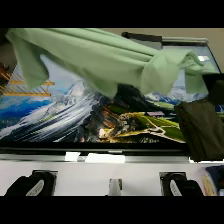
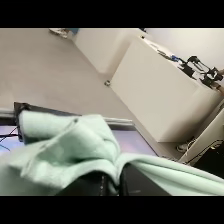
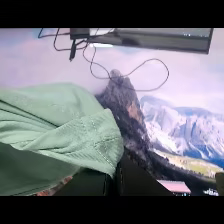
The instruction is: Fold the shirts.
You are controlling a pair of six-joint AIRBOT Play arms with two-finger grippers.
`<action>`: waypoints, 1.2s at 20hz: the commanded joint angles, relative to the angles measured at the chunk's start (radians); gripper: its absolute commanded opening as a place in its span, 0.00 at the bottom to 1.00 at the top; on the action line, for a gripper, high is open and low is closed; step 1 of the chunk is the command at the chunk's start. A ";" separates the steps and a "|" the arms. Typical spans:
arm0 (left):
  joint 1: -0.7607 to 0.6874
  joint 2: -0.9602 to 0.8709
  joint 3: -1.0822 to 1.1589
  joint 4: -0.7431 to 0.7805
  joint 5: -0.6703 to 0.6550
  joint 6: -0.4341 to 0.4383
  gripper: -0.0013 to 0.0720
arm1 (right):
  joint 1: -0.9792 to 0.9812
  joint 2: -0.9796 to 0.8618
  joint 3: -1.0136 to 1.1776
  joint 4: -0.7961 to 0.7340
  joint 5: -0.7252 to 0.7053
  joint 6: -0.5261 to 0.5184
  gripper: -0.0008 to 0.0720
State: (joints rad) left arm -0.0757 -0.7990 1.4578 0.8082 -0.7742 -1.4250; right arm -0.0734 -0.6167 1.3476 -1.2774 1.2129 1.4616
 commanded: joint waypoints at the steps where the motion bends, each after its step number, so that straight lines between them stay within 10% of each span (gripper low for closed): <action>1: -0.035 0.032 0.017 0.000 0.019 0.010 0.07 | -0.001 0.028 0.014 -0.014 0.183 0.035 0.05; 7: -0.048 -0.102 0.016 0.047 0.196 0.088 0.07 | -0.001 -0.055 -0.070 0.044 0.370 0.110 0.05; 14: -0.160 -0.539 -0.053 0.049 0.001 0.073 0.07 | 0.000 -0.062 -0.589 0.135 0.262 0.117 0.05; 15: -0.191 -0.618 -0.063 0.047 -0.042 0.038 0.11 | 0.000 -0.062 -0.646 0.155 0.240 0.117 0.05; 17: -0.228 -0.748 -0.063 0.045 -0.199 -0.032 0.61 | 0.000 -0.062 -0.722 0.178 0.220 0.117 0.05; 18: -0.230 -0.792 -0.064 0.046 -0.310 -0.040 0.70 | 0.000 -0.062 -0.740 0.178 0.220 0.117 0.05; 24: -0.175 -0.636 -0.345 0.127 -0.540 -0.023 0.77 | 0.000 -0.062 -0.745 0.177 0.204 0.116 0.05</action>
State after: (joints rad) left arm -0.2649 -1.5021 1.2587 0.9070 -1.1988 -1.4387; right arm -0.0738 -0.6781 0.6197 -1.1099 1.4387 1.5787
